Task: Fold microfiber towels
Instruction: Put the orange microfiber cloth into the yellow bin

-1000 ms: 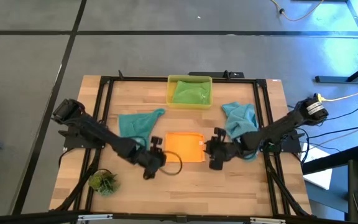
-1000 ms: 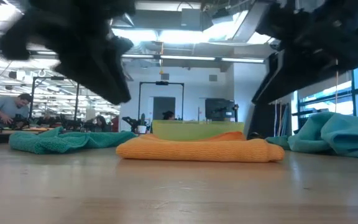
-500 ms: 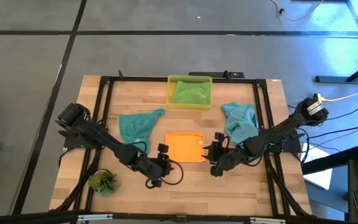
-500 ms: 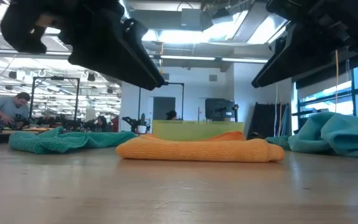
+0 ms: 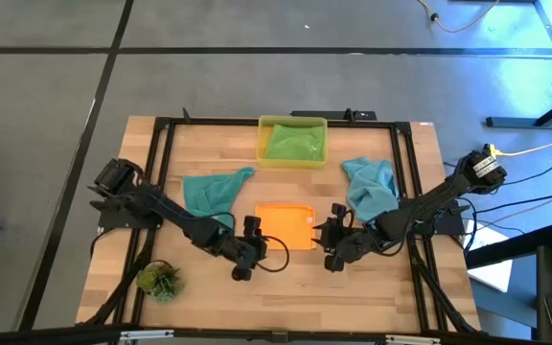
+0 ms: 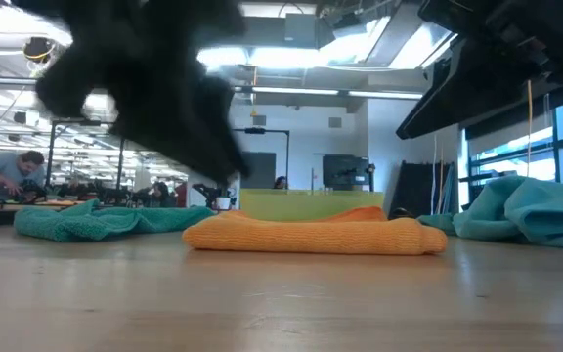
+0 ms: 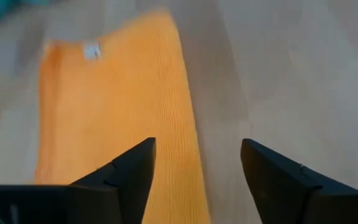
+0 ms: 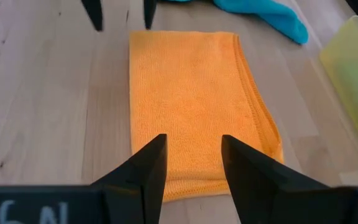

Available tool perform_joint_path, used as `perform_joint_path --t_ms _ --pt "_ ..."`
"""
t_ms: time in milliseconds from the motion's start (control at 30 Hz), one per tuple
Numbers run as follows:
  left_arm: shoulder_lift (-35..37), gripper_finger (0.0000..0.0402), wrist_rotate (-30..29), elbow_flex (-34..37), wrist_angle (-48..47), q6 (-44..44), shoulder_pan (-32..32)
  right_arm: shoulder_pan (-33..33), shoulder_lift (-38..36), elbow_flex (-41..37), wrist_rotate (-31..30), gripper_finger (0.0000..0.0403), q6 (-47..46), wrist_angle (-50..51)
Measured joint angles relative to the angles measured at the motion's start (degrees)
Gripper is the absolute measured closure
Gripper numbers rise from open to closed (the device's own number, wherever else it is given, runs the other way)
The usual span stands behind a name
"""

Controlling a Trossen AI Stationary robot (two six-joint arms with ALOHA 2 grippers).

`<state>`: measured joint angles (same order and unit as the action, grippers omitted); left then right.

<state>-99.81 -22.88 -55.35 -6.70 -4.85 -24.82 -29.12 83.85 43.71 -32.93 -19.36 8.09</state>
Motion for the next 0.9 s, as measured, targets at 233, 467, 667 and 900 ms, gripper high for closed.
perform_joint_path --t_ms 233,467,667,900 --pt "-3.71 0.0161 -1.90 0.04 -1.27 0.75 -1.27 0.02 0.00 -0.01 -0.02 0.0248 -2.01 -0.05" --pt "-7.84 0.0161 -6.49 -0.10 -1.30 0.89 -1.01 0.02 0.00 -0.01 -0.02 0.0248 -2.92 -0.09" --pt "-10.51 0.0165 -13.32 -0.26 -0.70 0.81 -1.50 0.02 0.00 -0.01 -0.04 0.0248 -3.03 -0.10" --pt "-11.04 0.0166 -20.23 -0.13 -1.35 3.66 -2.23 0.22 0.00 -0.01 -0.07 0.0248 -2.03 0.03"
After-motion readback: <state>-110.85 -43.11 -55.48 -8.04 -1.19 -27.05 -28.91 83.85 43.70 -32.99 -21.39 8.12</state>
